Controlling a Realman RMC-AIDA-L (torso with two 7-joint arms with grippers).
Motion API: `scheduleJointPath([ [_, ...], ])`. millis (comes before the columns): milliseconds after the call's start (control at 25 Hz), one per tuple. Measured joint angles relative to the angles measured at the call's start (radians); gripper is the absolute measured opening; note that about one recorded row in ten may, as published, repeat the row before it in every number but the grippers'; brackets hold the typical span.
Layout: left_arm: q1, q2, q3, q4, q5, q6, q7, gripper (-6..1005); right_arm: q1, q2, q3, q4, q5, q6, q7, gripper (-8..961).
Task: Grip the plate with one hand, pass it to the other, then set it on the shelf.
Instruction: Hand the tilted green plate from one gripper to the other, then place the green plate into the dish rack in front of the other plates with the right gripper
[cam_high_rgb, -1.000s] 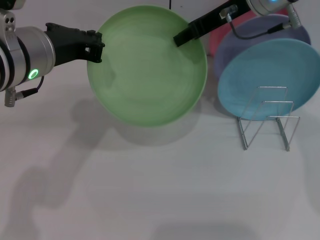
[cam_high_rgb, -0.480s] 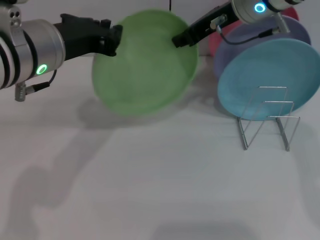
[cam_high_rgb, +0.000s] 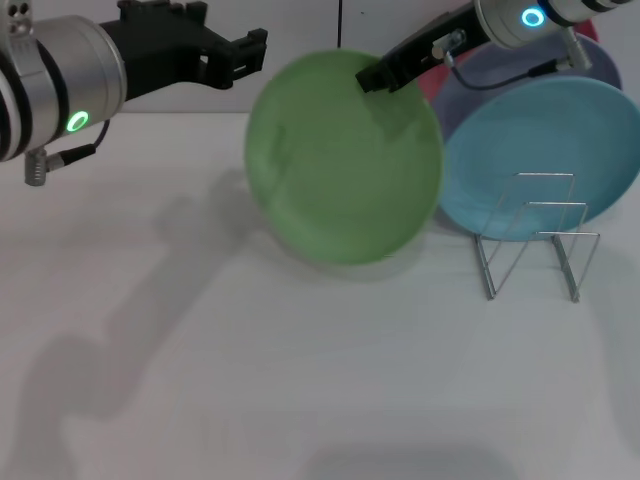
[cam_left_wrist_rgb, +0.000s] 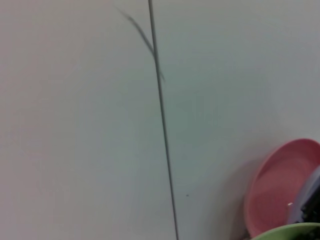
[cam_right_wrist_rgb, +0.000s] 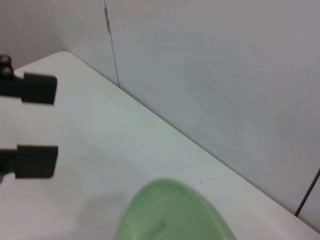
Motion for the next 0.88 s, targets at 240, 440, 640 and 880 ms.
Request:
scheduleJointPath([
  [240, 0.023, -0.001, -0.002, -0.006, 0.010, 0.038, 0.013, 707, -0.016, -0.003, 0.003, -0.058, 0.005, -0.026, -0.001, 94],
  [440, 0.119, -0.001, 0.026, -0.007, 0.012, 0.186, 0.044, 835, -0.043, -0.005, 0.002, -0.174, 0.017, -0.073, -0.071, 66],
  [640, 0.235, -0.002, 0.124, 0.068, 0.012, 0.488, 0.095, 878, -0.084, -0.012, 0.003, -0.338, 0.025, -0.145, -0.188, 66],
  [880, 0.289, -0.003, 0.193, 0.185, 0.012, 0.704, 0.102, 875, -0.113, -0.018, 0.043, -0.516, 0.021, -0.260, -0.336, 66],
])
